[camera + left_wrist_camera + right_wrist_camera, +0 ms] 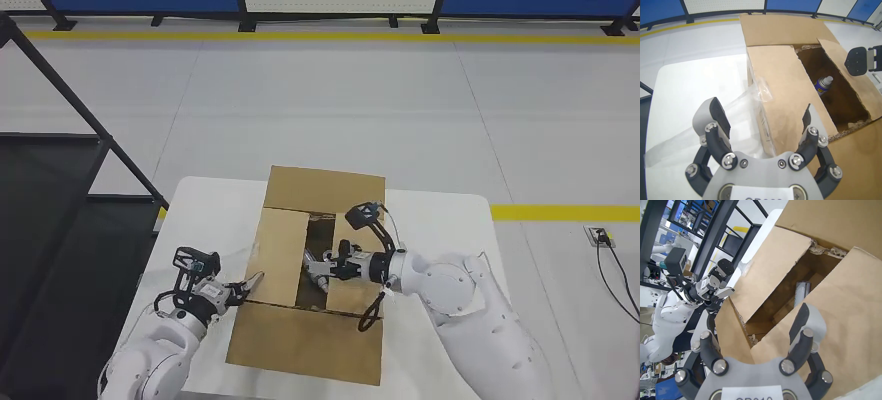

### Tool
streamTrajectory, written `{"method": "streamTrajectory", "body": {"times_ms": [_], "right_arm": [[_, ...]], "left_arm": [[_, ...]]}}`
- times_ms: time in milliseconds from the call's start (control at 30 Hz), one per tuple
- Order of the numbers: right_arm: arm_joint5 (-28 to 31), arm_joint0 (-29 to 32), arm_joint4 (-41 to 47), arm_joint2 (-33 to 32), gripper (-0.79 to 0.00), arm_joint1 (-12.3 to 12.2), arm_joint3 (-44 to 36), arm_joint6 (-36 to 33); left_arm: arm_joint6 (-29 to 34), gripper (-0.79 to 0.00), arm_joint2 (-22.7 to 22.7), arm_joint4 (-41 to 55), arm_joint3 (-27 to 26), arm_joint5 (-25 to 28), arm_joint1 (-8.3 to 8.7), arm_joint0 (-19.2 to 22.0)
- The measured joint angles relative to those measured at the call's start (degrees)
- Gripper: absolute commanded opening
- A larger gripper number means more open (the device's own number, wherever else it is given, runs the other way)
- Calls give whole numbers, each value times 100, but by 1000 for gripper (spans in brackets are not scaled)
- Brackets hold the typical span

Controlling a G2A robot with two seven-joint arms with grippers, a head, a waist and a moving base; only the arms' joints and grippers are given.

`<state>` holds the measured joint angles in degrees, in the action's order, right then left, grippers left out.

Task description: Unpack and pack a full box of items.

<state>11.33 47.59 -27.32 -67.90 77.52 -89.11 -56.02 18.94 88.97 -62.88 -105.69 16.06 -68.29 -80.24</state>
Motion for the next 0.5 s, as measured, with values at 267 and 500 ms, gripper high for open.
{"method": "streamTrajectory", "body": {"times_ms": [267,500], "right_arm": [[-3,9,-5,-15,0,-5,-14,-9],[-75,-56,428,-244,0,4,441,765]], "left_arm": [[-371,0,1162,44,125,804,143,-712],[-517,0,1423,-871,582,2097,290,-958]]}}
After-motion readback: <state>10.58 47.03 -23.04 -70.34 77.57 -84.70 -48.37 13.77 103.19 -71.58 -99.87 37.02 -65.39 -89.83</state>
